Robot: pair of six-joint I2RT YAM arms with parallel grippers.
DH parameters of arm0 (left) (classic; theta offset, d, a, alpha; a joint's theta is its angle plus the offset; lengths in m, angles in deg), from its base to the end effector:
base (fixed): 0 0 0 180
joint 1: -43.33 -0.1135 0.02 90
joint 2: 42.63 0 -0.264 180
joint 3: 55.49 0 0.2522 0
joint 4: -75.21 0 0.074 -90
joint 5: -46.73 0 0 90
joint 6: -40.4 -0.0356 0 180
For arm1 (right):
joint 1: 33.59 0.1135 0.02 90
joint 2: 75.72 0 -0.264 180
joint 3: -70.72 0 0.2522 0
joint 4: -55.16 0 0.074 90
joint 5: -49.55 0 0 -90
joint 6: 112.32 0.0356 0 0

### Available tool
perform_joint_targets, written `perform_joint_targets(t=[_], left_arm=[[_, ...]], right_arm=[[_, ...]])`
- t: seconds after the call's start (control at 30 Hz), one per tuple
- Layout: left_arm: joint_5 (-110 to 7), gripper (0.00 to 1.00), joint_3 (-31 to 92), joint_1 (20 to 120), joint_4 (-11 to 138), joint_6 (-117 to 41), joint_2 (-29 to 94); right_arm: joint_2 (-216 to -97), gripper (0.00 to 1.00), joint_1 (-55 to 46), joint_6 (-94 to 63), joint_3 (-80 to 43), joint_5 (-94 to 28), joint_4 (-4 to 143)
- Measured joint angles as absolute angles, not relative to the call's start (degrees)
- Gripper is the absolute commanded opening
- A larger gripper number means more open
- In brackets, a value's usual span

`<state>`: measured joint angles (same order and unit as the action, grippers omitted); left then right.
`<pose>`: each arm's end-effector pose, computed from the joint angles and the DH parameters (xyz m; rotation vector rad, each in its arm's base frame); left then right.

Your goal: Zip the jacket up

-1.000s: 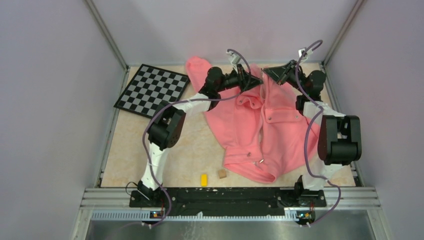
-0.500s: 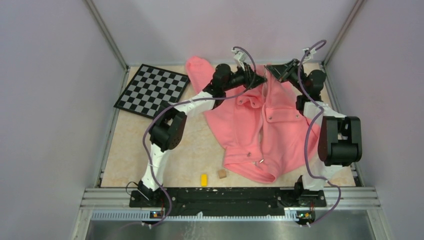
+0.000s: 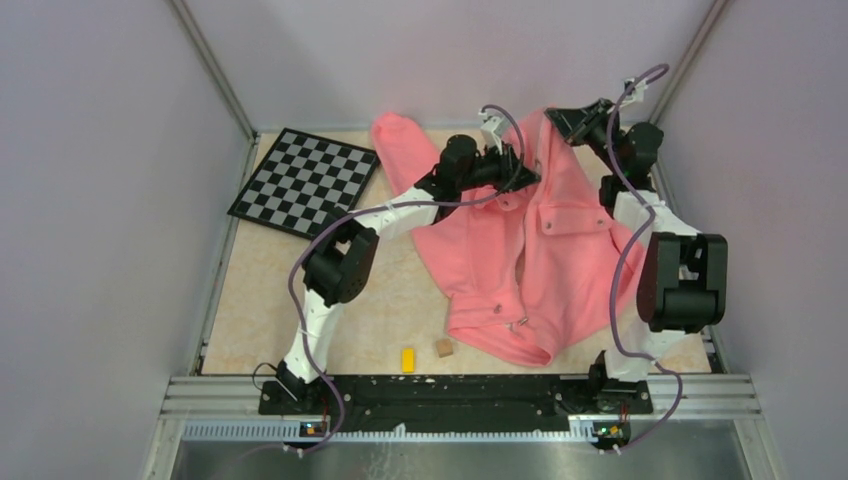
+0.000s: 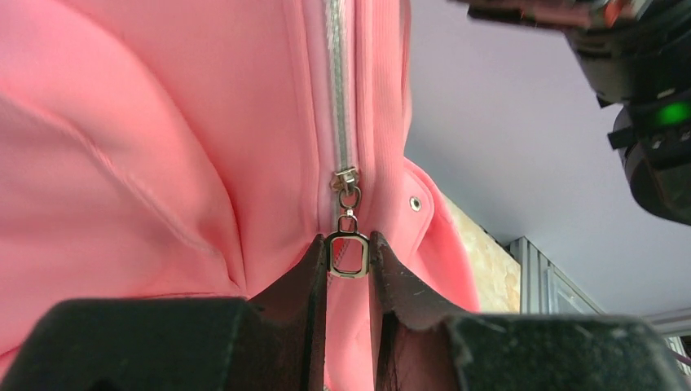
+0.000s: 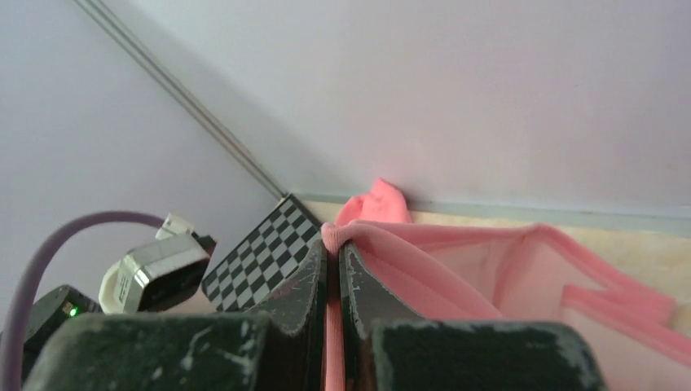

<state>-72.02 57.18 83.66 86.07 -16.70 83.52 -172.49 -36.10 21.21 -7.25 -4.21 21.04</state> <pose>0.3900 -0.3535 0.2631 0.5402 1.7163 -1.3553 0.3895 0.0040 0.3215 -0.0049 1.4298 1.0062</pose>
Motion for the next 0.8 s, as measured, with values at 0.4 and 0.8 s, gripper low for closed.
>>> perform_joint_targets(t=[0.4,0.8], left_arm=[[-72.85,0.00,54.47,84.47,82.50,-16.61,83.37],[-72.57,0.00,43.57,90.29,76.14,-19.25,79.35]], right_arm=[[-172.62,0.00,-39.29,17.25,-11.73,-12.10,27.43],[-175.79,0.00,-42.74,11.13,-12.86,-21.52,35.27]])
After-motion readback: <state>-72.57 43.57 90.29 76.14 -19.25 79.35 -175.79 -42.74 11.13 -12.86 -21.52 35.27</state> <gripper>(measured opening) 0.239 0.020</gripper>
